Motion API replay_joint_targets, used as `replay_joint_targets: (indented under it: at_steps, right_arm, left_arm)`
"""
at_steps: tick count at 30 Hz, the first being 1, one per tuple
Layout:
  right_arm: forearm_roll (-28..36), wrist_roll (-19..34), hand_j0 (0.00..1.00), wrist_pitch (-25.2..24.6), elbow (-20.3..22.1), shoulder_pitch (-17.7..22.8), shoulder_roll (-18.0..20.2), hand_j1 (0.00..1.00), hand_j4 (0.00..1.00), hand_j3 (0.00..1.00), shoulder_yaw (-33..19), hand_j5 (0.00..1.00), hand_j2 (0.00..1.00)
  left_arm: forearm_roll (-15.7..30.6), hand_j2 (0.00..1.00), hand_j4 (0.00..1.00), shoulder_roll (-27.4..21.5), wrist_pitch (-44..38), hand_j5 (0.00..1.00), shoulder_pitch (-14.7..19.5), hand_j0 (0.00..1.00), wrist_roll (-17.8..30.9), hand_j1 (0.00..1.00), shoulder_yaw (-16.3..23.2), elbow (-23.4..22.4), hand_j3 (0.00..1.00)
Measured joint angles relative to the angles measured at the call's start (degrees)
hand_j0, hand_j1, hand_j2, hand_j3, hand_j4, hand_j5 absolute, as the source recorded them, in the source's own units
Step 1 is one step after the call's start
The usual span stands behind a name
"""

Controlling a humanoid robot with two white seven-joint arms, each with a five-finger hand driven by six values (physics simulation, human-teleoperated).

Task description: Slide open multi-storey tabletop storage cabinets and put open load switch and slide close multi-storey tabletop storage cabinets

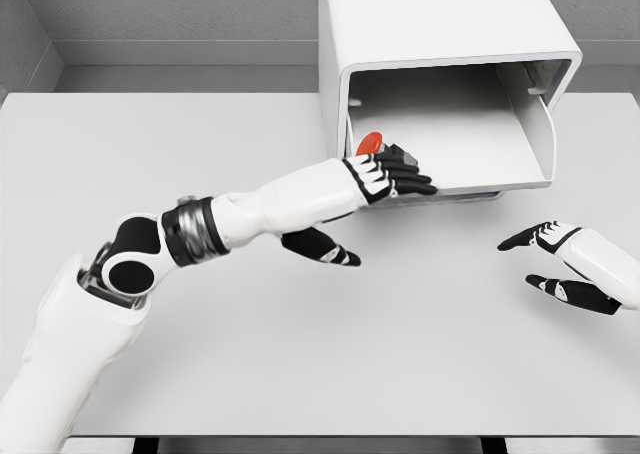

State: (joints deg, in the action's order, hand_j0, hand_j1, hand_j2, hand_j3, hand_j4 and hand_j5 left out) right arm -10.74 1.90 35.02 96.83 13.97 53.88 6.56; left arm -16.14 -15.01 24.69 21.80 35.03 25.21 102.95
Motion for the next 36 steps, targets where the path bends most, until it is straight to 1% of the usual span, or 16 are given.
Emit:
replay_joint_targets:
  at_steps: [5,18,26,28,36]
  right_arm:
    - [0.0,0.0,0.70,0.0,0.0,0.1,-0.1,0.70,0.70,0.70,0.0,0.70,0.70]
    - [0.0,0.1,0.71,0.0,-0.1,0.2,-0.1,0.71,0.71,0.71,0.0,0.71,0.71]
    - [0.0,0.1,0.71,0.0,0.0,0.2,-0.1,0.71,0.71,0.71,0.0,0.71,0.71]
    - [0.0,0.1,0.71,0.0,0.0,0.2,-0.1,0.71,0.71,0.71,0.0,0.71,0.71]
    - [0.0,0.0,0.72,0.0,0.0,0.2,-0.1,0.72,0.72,0.72,0.0,0.72,0.72]
  left_arm:
    - [0.8,1.00,1.00,-0.3,-1.6,1.00,0.3,1.00,0.0,1.00,0.3,0.1,1.00]
    - [-0.3,1.00,1.00,0.1,-1.5,1.00,0.9,1.00,0.0,1.00,1.9,0.0,1.00]
    - [-0.6,1.00,1.00,-0.3,-1.7,1.00,1.4,1.00,0.0,1.00,1.7,-1.0,1.00]
    - [-0.6,1.00,1.00,-0.4,-1.7,1.00,2.1,1.00,0.0,1.00,1.7,-1.3,1.00]
    - [-0.7,1.00,1.00,-0.4,-1.7,1.00,3.2,1.00,0.0,1.00,1.7,-3.5,1.00]
